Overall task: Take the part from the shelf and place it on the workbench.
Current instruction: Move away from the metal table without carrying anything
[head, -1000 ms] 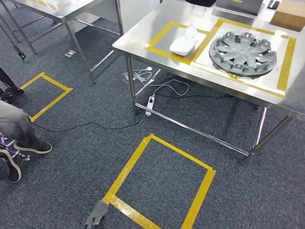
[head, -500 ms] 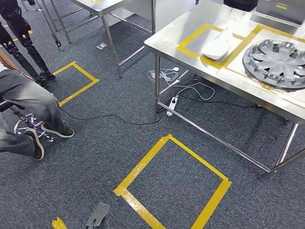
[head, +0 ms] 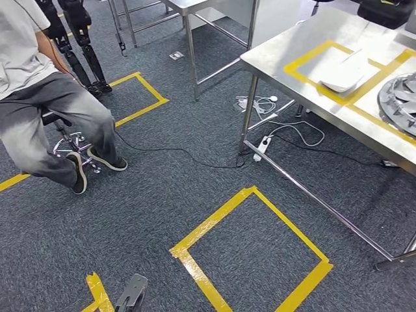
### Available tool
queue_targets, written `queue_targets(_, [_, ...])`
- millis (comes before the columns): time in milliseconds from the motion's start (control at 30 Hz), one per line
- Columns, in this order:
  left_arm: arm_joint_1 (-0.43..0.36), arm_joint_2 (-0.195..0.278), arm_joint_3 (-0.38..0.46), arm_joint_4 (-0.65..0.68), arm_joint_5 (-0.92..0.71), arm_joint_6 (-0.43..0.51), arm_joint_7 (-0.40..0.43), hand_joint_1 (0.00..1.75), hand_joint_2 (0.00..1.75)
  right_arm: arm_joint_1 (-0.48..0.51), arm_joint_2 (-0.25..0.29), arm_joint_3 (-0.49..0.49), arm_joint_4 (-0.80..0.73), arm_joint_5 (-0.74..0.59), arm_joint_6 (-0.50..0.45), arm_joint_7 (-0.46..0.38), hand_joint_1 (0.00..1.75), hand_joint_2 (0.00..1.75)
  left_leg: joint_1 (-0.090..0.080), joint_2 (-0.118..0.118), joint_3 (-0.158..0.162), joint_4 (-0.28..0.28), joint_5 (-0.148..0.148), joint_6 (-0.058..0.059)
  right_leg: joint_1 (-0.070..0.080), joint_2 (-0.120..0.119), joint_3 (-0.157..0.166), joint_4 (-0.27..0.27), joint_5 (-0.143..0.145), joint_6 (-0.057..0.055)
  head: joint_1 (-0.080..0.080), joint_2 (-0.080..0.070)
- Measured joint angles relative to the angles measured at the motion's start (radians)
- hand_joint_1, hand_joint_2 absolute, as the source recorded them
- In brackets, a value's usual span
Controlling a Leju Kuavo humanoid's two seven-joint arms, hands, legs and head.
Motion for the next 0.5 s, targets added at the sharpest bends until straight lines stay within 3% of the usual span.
queue_targets(67, [0.002,0.001,0.000,0.000,0.001,0.001,0.000,0.00,0.00,-0.002,-0.001,0.000,0.000,0.000,0.004,0.000,0.00,0.00,0.003,-0.013,-0.001,-0.005,0.007,0.012,-0.003,0.039,-0.019,0.037,-0.030,0.007,0.003,0.000])
queue_targets(133, [-0.001,0.000,0.000,0.000,0.002,0.001,0.000,0.00,0.00,-0.001,-0.002,0.000,0.001,0.000,0.009,-0.001,0.00,0.00,0.002,-0.032,-0.003,-0.007,0.011,0.021,-0.004,0.090,-0.072,0.149,-0.092,0.008,0.008,0.000])
queue_targets(200, [-0.003,-0.001,0.000,0.000,0.003,0.001,0.000,0.00,0.00,0.002,-0.002,0.000,0.002,0.000,0.011,-0.002,0.00,0.00,-0.002,-0.054,-0.006,-0.006,0.013,0.026,-0.003,0.110,-0.130,0.266,-0.133,0.007,0.008,0.000])
queue_targets(233, [-0.002,-0.001,0.000,0.000,0.003,0.001,0.000,0.00,0.00,0.002,-0.003,0.000,0.002,0.000,0.012,-0.003,0.00,0.00,-0.004,-0.065,-0.006,-0.006,0.013,0.027,-0.003,0.113,-0.141,0.283,-0.128,0.005,0.008,0.000])
queue_targets(300, [0.000,-0.001,0.001,0.000,0.003,0.000,0.000,0.00,0.00,0.003,-0.004,0.000,0.002,0.001,0.014,-0.003,0.00,0.00,-0.005,-0.092,-0.006,-0.003,0.014,0.027,-0.002,0.124,-0.107,0.205,-0.066,-0.001,0.008,0.000])
queue_targets(367, [-0.001,-0.001,0.001,0.000,0.003,-0.002,0.000,0.00,0.00,0.005,-0.005,0.000,0.003,0.002,0.016,-0.004,0.00,0.00,-0.005,-0.118,-0.010,0.003,0.013,0.025,-0.005,0.163,-0.046,0.075,-0.012,-0.007,0.008,0.000])
queue_targets(433, [-0.002,-0.001,0.001,0.000,0.003,-0.002,-0.001,0.00,0.00,0.005,-0.007,0.001,0.004,0.003,0.018,-0.005,0.00,0.00,-0.003,-0.138,-0.019,0.008,0.016,0.015,-0.005,0.189,-0.017,0.017,-0.004,-0.010,0.008,0.000])
queue_targets(500, [0.001,-0.001,0.001,0.000,0.004,-0.002,-0.002,0.00,0.00,0.003,-0.006,0.001,0.004,0.003,0.020,-0.005,0.00,0.00,0.001,-0.153,-0.028,0.009,0.021,0.002,-0.004,0.173,-0.012,0.010,-0.001,-0.016,0.007,0.000])
